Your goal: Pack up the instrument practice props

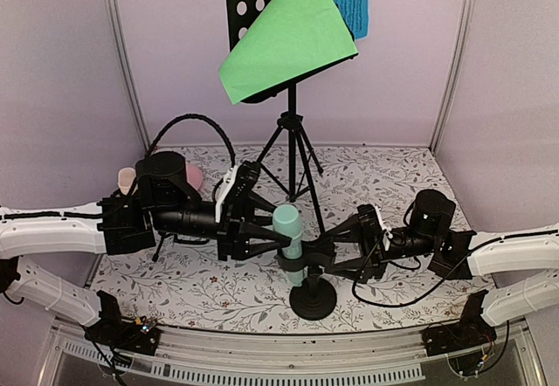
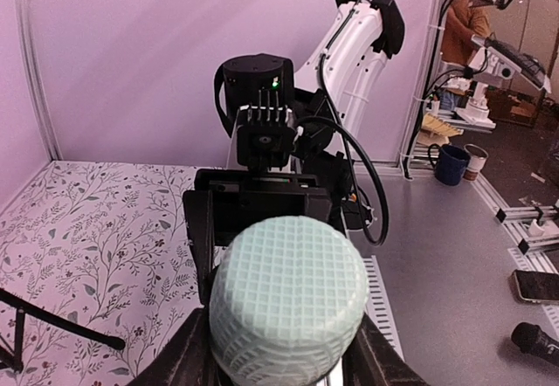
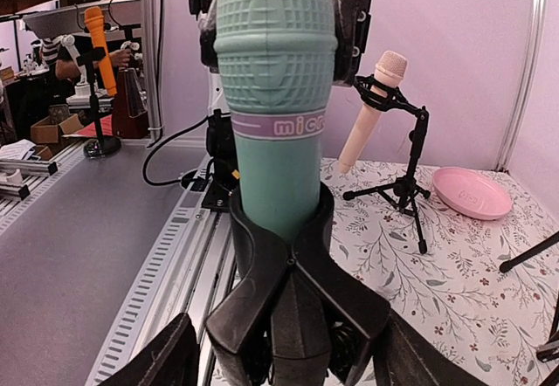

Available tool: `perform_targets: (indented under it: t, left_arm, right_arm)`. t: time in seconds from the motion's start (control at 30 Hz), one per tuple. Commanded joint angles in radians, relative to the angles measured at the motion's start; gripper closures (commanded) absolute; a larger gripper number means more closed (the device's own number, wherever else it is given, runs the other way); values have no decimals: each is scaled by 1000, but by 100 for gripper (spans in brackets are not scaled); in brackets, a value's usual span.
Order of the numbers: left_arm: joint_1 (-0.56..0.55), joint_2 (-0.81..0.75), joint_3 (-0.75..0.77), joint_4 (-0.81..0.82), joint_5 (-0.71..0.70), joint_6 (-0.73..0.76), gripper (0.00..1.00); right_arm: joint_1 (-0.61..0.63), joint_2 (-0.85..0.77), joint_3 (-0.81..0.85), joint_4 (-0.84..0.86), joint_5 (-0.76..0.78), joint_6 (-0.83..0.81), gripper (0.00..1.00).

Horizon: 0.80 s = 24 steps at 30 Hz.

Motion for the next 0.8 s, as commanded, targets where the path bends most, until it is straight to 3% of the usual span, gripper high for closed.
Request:
perform_targets:
  t: [0.0, 0.23, 0.3, 0.37, 0.5, 0.57, 0.77]
  left_arm:
    - [6, 21, 28, 34, 9, -8, 79]
    - [7, 35, 32, 41, 8, -15, 77]
    - [7, 34, 32, 42, 3, -17, 73]
    - [7, 29, 32, 41, -13, -21, 60]
    - [7, 8, 20, 34, -69, -18, 16]
    - [6, -3, 12, 29, -79, -12, 5]
    - [6, 17, 16, -29, -117, 30, 1]
  right_arm:
    - [17, 28, 35, -5, -28, 4, 35]
    - [20, 32, 41, -3, -18, 8, 48]
    - [21, 27, 41, -3, -16, 9, 51]
    - [20, 24, 40, -3, -16, 10, 53]
    - [22, 23, 40, -4, -8, 15, 54]
    - [21, 26, 41, -5, 5, 16, 55]
    - [21, 33, 42, -6, 23, 14, 57]
